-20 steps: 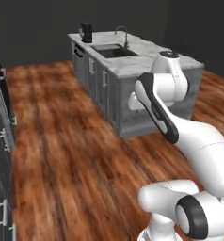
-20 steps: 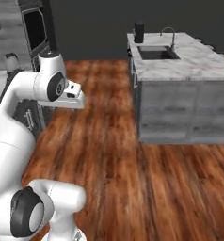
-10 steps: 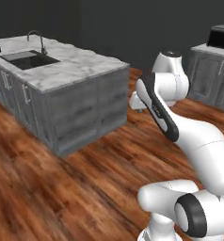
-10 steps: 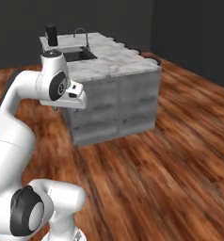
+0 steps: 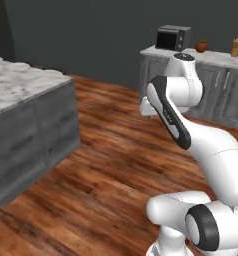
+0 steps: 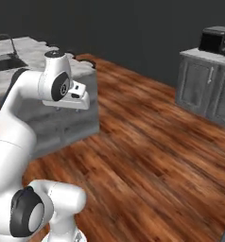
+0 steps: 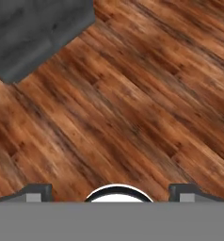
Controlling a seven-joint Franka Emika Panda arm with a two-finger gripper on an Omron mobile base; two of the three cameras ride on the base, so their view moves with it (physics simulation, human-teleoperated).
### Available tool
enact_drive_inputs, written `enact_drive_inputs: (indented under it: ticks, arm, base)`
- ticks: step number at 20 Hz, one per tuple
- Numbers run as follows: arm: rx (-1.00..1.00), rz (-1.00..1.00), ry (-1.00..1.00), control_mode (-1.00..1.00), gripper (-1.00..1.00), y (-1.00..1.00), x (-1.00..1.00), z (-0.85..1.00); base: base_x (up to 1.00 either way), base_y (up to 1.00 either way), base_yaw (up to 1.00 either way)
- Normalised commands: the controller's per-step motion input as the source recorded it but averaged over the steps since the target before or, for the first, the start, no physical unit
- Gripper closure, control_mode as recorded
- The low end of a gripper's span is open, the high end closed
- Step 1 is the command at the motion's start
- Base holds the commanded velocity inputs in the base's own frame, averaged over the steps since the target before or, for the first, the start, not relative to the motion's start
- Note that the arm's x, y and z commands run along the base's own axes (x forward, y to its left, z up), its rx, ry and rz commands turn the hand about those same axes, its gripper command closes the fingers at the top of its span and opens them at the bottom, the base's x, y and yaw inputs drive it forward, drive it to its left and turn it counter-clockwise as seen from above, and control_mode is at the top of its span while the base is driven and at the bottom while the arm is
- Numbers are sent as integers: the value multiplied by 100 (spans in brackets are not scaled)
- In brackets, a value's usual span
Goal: Navigate to the fridge.
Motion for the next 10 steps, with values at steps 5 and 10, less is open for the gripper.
enact_drive_inputs:
  ticks: [5, 10]
  arm:
    - [0, 0, 0, 100, -100, 0, 0, 0]
    - [0, 0, 0, 100, -100, 0, 0, 0]
  base:
    - [69, -55, -45]
    - [58, -36, -51]
